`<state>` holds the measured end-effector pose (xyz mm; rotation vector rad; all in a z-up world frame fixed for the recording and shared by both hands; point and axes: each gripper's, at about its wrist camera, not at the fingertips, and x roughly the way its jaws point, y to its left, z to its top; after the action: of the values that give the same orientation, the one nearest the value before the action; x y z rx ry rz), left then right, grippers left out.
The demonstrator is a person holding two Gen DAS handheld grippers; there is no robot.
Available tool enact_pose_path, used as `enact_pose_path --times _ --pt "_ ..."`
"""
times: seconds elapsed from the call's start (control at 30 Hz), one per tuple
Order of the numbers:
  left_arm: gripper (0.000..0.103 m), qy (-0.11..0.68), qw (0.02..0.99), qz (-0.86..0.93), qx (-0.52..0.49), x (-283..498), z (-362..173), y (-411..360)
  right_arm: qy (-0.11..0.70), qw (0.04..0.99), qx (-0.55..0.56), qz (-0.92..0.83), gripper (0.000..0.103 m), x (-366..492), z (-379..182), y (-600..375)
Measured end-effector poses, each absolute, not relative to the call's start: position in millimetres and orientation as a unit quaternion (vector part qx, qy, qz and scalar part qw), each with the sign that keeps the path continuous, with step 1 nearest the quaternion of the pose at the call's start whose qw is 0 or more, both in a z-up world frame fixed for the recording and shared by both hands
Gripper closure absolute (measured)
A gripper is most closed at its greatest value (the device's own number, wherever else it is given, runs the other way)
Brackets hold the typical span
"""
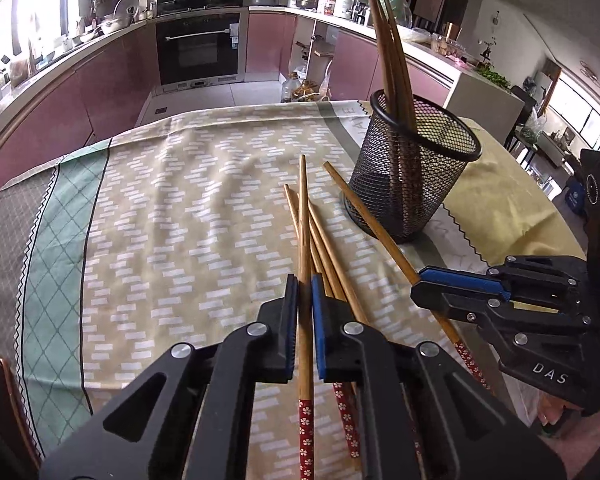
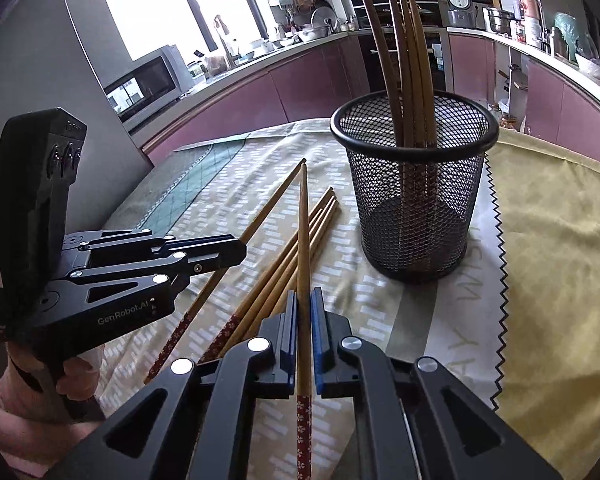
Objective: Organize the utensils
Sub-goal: 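Close the left tool on a chopstick while the right tool grasps another, then lift the left tool's chopstick upright over the holder while the right tool lifts its own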
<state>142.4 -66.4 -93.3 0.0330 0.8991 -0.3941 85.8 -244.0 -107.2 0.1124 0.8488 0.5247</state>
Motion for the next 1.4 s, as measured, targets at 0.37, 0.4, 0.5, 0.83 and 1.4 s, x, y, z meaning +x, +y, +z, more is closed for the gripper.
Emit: enact_pose_path --times 0.37,0.4,0.5,0.83,1.4 --pt "0.095 0.384 0.89 -0.244 -0.017 115 -38 -54 0.357 0.89 0.084 0.273 0.097 71 -74 -268" --pt "0.095 0.378 0.891 -0.249 -0.018 112 -32 -53 0.352 0.891 0.087 0.274 0.097 70 -71 -270" --pt "0.095 0.363 0.894 -0.261 -0.023 106 -15 -50 0.338 0.895 0.094 0.275 0.097 68 -63 -277" --pt "0.095 0.324 0.903 -0.28 -0.043 101 28 -49 0.296 0.907 0.104 0.28 0.097 68 -38 -292" --pt "0.095 0.258 0.919 -0.293 -0.05 133 92 -77 0.206 0.943 0.078 0.249 0.097 97 32 -319"
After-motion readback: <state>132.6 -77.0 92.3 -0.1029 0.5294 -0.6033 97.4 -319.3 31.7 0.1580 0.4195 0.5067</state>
